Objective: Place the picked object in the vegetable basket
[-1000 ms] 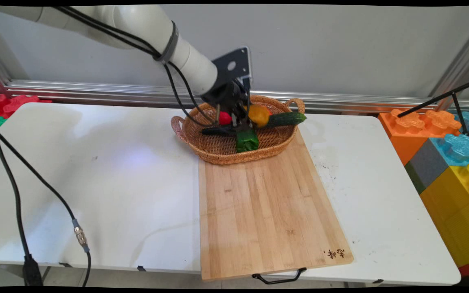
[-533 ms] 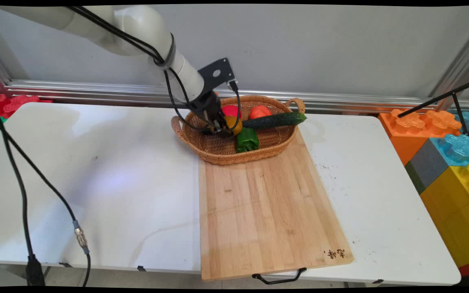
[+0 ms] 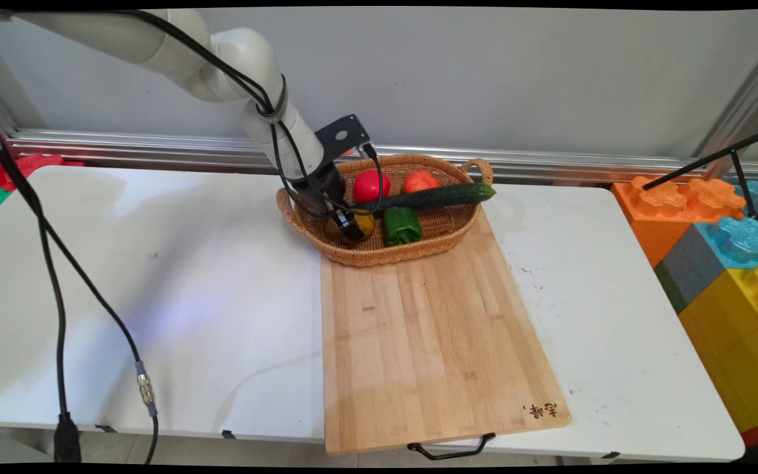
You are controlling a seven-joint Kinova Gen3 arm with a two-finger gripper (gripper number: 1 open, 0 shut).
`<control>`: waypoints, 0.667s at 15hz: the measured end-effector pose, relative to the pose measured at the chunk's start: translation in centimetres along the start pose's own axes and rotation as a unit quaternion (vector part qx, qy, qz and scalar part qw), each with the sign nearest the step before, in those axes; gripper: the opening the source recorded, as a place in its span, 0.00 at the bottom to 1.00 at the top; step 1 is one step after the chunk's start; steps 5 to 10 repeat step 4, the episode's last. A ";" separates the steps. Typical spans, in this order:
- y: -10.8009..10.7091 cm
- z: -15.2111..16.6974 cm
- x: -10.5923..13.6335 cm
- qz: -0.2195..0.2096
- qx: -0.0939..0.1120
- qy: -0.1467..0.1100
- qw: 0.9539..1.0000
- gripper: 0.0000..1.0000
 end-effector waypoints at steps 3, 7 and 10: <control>-0.3 0.5 0.4 -0.008 -0.012 0.004 1.000 1.00; -0.4 0.5 0.6 -0.008 -0.014 0.005 1.000 1.00; -0.4 0.5 0.6 -0.008 -0.014 0.005 1.000 1.00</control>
